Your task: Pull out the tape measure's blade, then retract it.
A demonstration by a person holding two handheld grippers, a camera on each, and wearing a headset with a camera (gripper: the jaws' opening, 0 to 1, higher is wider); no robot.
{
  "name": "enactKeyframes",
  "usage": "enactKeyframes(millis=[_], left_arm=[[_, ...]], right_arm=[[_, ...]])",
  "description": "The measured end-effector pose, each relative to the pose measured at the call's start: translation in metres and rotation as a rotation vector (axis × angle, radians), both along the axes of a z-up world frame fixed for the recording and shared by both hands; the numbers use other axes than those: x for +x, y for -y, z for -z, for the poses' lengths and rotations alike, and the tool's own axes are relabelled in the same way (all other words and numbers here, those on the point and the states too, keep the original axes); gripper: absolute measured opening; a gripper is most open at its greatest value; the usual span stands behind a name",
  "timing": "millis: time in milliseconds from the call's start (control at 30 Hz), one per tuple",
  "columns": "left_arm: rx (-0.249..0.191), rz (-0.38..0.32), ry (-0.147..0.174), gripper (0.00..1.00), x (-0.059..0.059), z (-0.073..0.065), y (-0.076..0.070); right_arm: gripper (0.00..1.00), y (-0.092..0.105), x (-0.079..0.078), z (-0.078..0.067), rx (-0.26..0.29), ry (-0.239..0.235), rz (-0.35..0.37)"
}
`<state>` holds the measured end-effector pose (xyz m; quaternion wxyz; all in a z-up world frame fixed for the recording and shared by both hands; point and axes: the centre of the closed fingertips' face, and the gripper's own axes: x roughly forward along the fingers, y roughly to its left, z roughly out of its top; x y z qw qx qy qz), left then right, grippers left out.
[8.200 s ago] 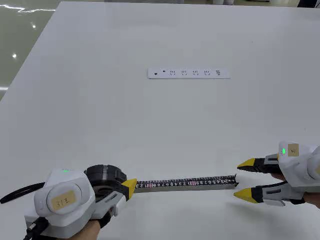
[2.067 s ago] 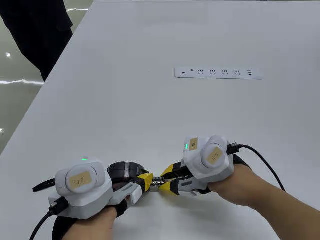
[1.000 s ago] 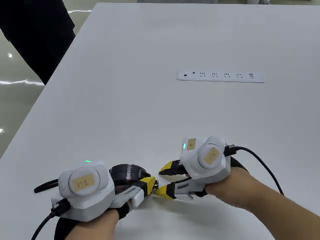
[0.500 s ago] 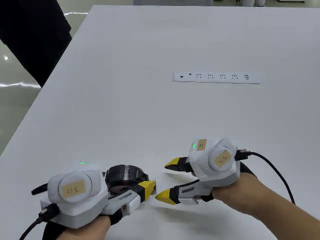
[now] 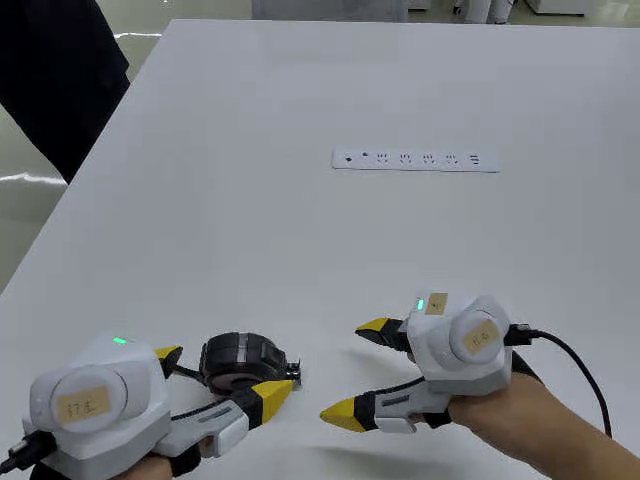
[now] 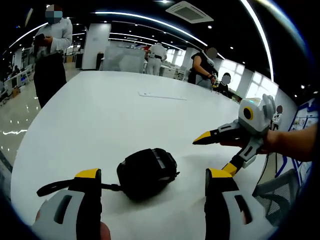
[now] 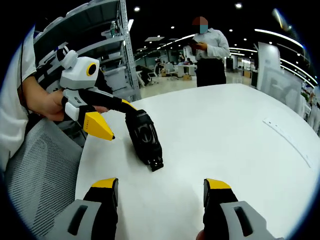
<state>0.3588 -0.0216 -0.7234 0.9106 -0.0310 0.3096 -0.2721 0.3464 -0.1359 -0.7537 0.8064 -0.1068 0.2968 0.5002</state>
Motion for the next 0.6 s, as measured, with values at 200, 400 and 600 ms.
enactKeyframes(millis=[200,400,600], left_arm=[[0.010,0.060,0.013,0.86,-0.009,-0.003,-0.007],[0.021,0.109,0.028,0.87,-0.019,-0.009,-0.014],[0.033,0.134,0.029,0.92,-0.026,-0.011,-0.018]], right_arm=[[0.77,0.012,-0.010,-0.007,0.010,0.011,0.036],[0.83,0.024,-0.021,-0.012,0.008,0.020,0.074],[0.88,0.038,-0.031,-0.018,0.011,0.034,0.107]])
